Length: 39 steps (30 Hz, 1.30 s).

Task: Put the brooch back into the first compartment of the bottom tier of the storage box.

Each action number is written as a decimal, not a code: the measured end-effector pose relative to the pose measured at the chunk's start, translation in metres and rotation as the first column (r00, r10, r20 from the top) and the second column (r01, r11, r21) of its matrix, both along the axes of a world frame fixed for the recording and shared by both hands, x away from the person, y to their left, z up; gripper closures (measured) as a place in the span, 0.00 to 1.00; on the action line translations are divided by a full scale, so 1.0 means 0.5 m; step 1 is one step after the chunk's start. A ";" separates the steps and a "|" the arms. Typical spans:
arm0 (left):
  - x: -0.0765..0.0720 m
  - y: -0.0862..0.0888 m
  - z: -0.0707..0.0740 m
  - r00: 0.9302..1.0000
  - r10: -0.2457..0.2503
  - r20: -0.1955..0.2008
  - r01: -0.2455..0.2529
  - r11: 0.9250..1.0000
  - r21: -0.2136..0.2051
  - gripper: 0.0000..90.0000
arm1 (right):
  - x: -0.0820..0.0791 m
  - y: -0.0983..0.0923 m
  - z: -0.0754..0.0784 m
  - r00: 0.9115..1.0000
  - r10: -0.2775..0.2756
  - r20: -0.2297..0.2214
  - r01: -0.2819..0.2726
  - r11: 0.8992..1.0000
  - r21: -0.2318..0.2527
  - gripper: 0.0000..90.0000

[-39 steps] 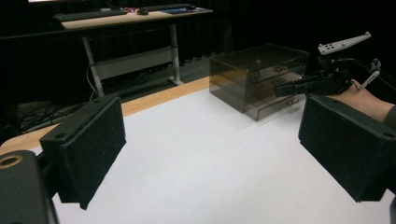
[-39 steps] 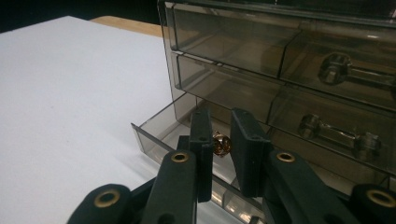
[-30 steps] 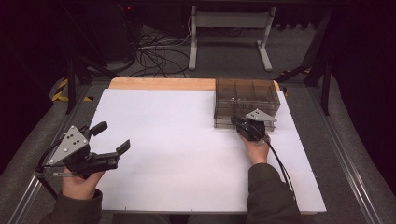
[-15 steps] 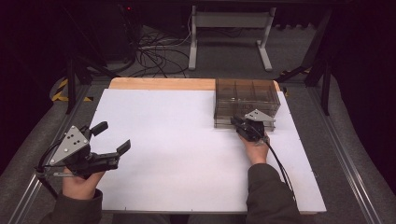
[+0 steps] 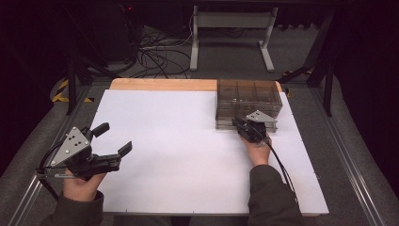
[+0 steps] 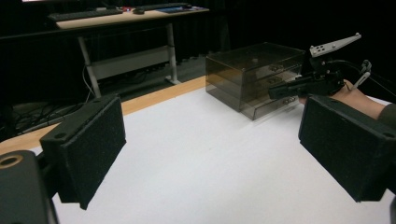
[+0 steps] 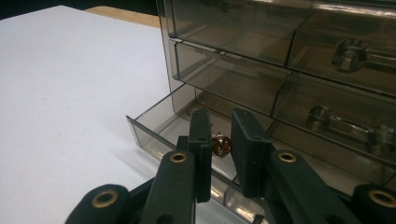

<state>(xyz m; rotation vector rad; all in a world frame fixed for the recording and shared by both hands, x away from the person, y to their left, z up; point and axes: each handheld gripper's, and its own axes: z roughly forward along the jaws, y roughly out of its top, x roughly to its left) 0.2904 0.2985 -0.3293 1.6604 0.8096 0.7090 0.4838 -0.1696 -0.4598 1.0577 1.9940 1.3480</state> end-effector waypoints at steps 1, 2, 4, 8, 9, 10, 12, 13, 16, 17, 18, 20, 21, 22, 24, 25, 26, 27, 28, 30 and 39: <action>0.000 0.000 0.000 1.000 0.000 0.000 0.000 1.000 0.000 0.09 | 0.000 0.000 0.000 1.000 -0.002 0.000 0.002 1.000 0.000 0.87; 0.000 0.000 0.000 1.000 -0.001 0.001 0.001 1.000 0.000 0.09 | 0.000 0.000 0.000 1.000 -0.003 0.000 0.003 1.000 0.001 0.86; 0.001 0.000 0.000 1.000 -0.002 0.001 0.002 1.000 0.001 0.09 | 0.001 -0.001 0.000 1.000 -0.004 -0.001 0.004 1.000 0.000 0.86; 0.002 0.000 0.000 1.000 -0.003 -0.002 0.003 1.000 0.002 0.09 | 0.000 -0.001 0.000 1.000 -0.004 0.000 0.004 1.000 0.001 0.85; 0.002 0.000 0.000 1.000 -0.003 -0.002 0.003 1.000 0.002 0.09 | 0.000 -0.001 0.000 1.000 -0.005 0.001 0.005 1.000 0.001 0.85; 0.001 0.000 0.000 1.000 -0.003 -0.004 0.003 1.000 0.000 0.09 | 0.000 -0.001 0.000 1.000 -0.008 0.002 0.008 1.000 0.006 0.84; 0.002 0.001 0.000 1.000 -0.003 -0.004 0.003 1.000 -0.001 0.09 | -0.001 -0.003 0.001 1.000 -0.012 0.002 0.012 1.000 0.011 0.82; 0.002 0.001 0.000 1.000 -0.002 -0.004 0.002 1.000 -0.002 0.09 | -0.001 -0.003 0.001 1.000 -0.013 0.002 0.013 1.000 0.013 0.82; 0.002 0.001 0.000 1.000 -0.001 -0.002 0.001 1.000 -0.002 0.09 | -0.002 -0.003 0.001 1.000 -0.014 0.005 0.014 1.000 0.010 0.78; 0.002 0.001 0.000 1.000 -0.001 -0.001 0.001 1.000 -0.003 0.09 | -0.002 -0.002 0.002 1.000 -0.015 0.009 0.015 1.000 0.010 0.77; 0.002 0.002 0.000 1.000 -0.001 0.000 0.001 1.000 -0.003 0.09 | -0.003 -0.002 0.002 1.000 -0.016 0.011 0.016 1.000 0.009 0.76; 0.002 0.002 0.000 1.000 0.000 -0.002 0.000 1.000 -0.005 0.09 | -0.004 -0.002 0.004 1.000 -0.015 0.018 0.015 1.000 0.008 0.75; 0.001 0.003 0.000 1.000 0.000 -0.003 0.000 1.000 -0.007 0.09 | -0.005 -0.002 0.005 1.000 -0.017 0.017 0.017 1.000 0.007 0.74; 0.002 0.003 0.000 1.000 0.000 -0.004 0.000 1.000 -0.007 0.09 | -0.006 -0.003 0.006 1.000 -0.018 0.018 0.018 1.000 0.007 0.73; 0.002 0.003 0.000 1.000 0.000 -0.005 0.000 1.000 -0.007 0.09 | -0.008 -0.004 0.008 1.000 -0.020 0.018 0.020 1.000 0.007 0.70; 0.002 0.003 0.000 1.000 0.000 -0.005 0.000 1.000 -0.007 0.09 | -0.009 -0.004 0.010 1.000 -0.022 0.016 0.022 1.000 0.004 0.69; 0.002 0.003 0.000 1.000 -0.001 -0.005 0.001 1.000 -0.007 0.09 | -0.010 -0.005 0.011 1.000 -0.023 0.017 0.023 1.000 0.003 0.67; 0.002 0.003 0.000 1.000 -0.001 -0.004 0.001 1.000 -0.008 0.09 | -0.011 -0.006 0.012 1.000 -0.023 0.015 0.023 1.000 0.001 0.66; 0.002 0.003 0.000 1.000 -0.001 -0.005 0.001 1.000 -0.007 0.09 | -0.013 -0.007 0.014 1.000 -0.023 0.015 0.023 1.000 0.004 0.65; 0.002 0.003 0.001 1.000 -0.002 -0.002 0.002 1.000 -0.004 0.09 | -0.016 -0.008 0.019 1.000 -0.021 0.017 0.021 1.000 0.005 0.64; 0.000 0.002 0.001 1.000 -0.004 0.002 0.004 1.000 -0.012 0.09 | -0.027 -0.008 0.031 1.000 -0.011 0.012 0.011 1.000 0.016 0.53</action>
